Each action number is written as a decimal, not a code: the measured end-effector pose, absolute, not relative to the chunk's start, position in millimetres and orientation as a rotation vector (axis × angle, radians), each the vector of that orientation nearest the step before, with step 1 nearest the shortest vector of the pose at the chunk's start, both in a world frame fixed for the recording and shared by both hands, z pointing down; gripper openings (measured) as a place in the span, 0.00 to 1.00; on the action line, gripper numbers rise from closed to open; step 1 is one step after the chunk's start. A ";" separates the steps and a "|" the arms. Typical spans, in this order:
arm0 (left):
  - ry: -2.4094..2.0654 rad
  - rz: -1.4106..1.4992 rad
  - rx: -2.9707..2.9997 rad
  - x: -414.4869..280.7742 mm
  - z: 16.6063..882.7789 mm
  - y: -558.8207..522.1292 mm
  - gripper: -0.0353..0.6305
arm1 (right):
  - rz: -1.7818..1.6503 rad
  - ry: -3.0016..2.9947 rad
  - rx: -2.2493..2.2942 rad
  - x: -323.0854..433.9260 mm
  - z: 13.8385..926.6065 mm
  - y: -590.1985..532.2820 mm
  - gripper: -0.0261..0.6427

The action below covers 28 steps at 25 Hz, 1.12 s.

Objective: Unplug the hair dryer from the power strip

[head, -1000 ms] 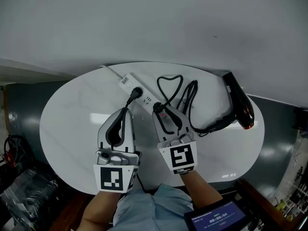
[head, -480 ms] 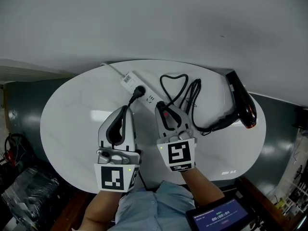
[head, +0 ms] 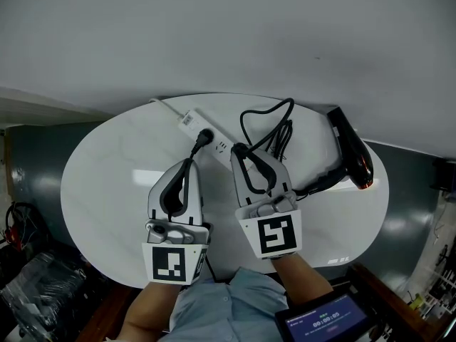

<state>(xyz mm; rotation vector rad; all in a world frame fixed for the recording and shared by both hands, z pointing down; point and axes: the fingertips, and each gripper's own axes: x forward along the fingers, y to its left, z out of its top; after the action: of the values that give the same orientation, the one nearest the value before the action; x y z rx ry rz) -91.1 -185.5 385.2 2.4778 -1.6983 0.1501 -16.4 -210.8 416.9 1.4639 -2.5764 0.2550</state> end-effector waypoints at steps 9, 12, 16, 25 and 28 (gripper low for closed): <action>-1.658 0.107 2.534 -78.3 366.3 -176.2 0.05 | 0.174 -2.529 1.438 -0.8 403.6 -192.7 0.11; -1.629 0.093 2.561 -71.8 360.6 -170.1 0.05 | 0.239 -2.429 1.408 8.8 427.9 -171.7 0.11; -1.590 0.088 2.598 -62.0 354.6 -157.8 0.05 | 0.378 -2.334 1.452 23.2 455.6 -144.3 0.11; -1.511 0.110 2.666 -43.8 351.6 -125.1 0.05 | 0.571 -2.262 1.466 38.7 491.7 -105.0 0.24; -1.498 0.098 2.687 -41.0 346.4 -115.9 0.05 | 0.585 -2.259 1.494 42.1 488.4 -98.8 0.26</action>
<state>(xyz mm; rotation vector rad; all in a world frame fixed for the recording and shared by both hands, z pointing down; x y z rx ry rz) -41.0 -115.9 346.4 2.6866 -1.4979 0.0982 42.1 -98.8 488.4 1.4939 -2.2587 0.5852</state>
